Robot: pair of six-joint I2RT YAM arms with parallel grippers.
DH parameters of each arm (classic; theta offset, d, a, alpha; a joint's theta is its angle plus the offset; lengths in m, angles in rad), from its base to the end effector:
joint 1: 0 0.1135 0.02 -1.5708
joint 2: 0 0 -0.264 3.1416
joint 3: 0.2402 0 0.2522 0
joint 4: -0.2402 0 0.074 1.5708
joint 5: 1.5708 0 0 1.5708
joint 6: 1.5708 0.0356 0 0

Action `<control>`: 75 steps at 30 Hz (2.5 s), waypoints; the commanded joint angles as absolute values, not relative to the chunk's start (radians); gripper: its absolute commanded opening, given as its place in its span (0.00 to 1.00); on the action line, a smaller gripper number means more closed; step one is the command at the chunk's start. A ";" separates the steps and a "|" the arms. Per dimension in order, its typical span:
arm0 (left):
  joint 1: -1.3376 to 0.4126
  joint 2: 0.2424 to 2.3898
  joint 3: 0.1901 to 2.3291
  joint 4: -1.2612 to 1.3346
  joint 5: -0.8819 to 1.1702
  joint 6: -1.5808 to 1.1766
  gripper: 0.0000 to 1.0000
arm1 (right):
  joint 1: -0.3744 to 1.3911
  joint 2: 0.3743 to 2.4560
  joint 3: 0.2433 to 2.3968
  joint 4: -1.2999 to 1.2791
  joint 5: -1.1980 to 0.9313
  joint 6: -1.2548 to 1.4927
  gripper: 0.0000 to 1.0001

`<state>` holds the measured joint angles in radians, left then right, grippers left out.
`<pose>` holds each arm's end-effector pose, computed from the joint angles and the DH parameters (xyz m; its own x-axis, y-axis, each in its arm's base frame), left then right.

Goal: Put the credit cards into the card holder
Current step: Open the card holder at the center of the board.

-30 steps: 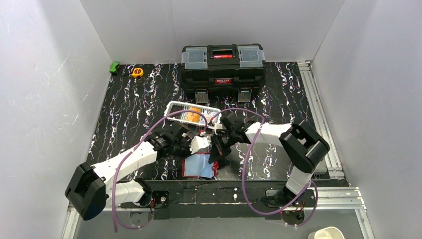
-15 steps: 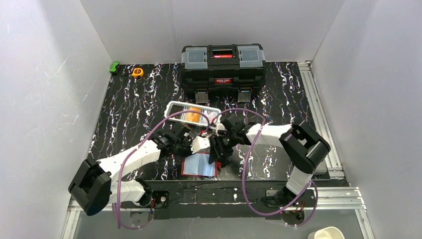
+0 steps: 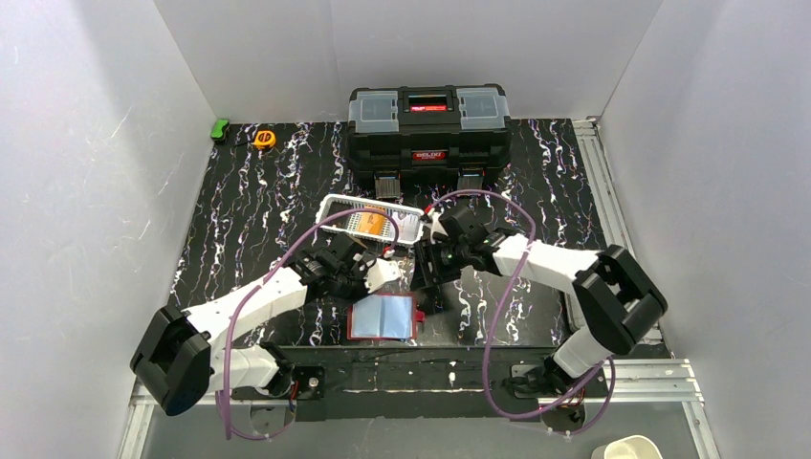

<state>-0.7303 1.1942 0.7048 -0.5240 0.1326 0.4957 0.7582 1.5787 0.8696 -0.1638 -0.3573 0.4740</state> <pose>0.1646 -0.1537 0.2041 -0.2168 0.8270 -0.5187 0.9282 0.3392 0.1529 0.2209 0.2264 0.1813 -0.8635 -0.2288 -0.4494 -0.4644 0.7082 0.5317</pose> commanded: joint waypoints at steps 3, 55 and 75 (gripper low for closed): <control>-0.731 1.163 0.758 -0.569 0.137 0.410 0.00 | 0.744 1.419 0.901 -0.149 -0.303 0.466 0.60; -0.499 1.042 0.728 -0.508 0.183 0.401 0.81 | 0.873 1.535 0.951 -0.051 -0.293 0.497 0.01; -0.002 1.154 0.931 -0.588 0.395 0.435 0.85 | 1.017 1.870 1.171 -0.148 -0.456 0.358 0.01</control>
